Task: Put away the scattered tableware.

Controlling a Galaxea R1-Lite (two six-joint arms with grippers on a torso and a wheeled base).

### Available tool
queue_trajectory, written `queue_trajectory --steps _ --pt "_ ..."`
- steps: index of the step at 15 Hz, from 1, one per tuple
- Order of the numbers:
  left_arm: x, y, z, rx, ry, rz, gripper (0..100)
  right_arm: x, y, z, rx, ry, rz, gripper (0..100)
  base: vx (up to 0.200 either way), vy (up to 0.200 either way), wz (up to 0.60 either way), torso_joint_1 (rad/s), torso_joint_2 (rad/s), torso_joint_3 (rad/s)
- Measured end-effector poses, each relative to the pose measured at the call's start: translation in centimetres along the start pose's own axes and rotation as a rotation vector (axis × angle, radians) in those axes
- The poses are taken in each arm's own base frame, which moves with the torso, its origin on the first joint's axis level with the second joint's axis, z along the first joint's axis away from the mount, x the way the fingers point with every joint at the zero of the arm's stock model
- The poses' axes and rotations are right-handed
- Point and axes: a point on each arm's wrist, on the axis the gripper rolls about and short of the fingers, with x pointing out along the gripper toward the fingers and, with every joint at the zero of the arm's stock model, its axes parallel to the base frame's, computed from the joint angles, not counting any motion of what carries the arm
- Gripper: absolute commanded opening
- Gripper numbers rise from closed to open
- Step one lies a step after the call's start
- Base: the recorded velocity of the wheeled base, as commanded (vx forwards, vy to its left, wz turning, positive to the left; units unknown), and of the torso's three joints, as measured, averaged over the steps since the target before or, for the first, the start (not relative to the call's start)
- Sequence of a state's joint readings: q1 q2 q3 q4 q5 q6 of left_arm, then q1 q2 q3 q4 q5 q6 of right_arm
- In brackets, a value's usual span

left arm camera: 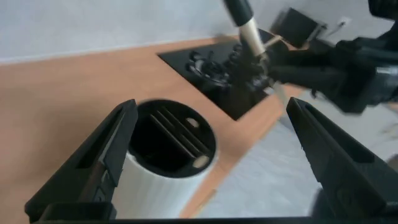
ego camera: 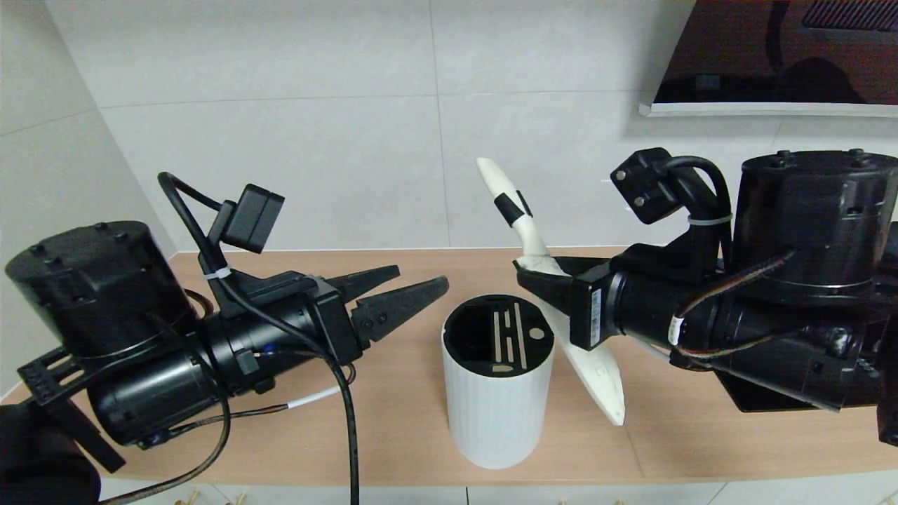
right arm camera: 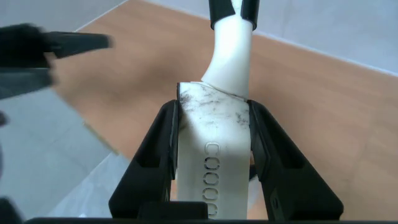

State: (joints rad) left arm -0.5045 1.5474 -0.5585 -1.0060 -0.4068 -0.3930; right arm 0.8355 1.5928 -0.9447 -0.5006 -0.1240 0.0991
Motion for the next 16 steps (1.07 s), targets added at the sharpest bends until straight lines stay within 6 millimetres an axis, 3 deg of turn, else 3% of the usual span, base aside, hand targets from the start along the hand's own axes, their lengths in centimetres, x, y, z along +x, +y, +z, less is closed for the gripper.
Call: queue_trajectory --steps 6,11,16 --pt "0.9 -1.8 1.0 -0.227 -0.086 -0.129 100 0.2 1.7 -0.7 0.025 -0.002 0.058 0 0.000 0.000 0.00 0.000 0.00 0.000" --pt "2.5 -1.5 1.7 -0.249 -0.180 -0.057 100 0.2 3.1 -0.8 0.046 0.000 0.104 0 0.000 0.000 0.00 0.000 0.00 0.000" --pt "4.0 -1.1 0.7 -0.253 -0.169 -0.041 100 0.3 3.9 -1.2 0.045 0.003 0.132 0 0.000 0.000 0.00 0.000 0.00 0.000"
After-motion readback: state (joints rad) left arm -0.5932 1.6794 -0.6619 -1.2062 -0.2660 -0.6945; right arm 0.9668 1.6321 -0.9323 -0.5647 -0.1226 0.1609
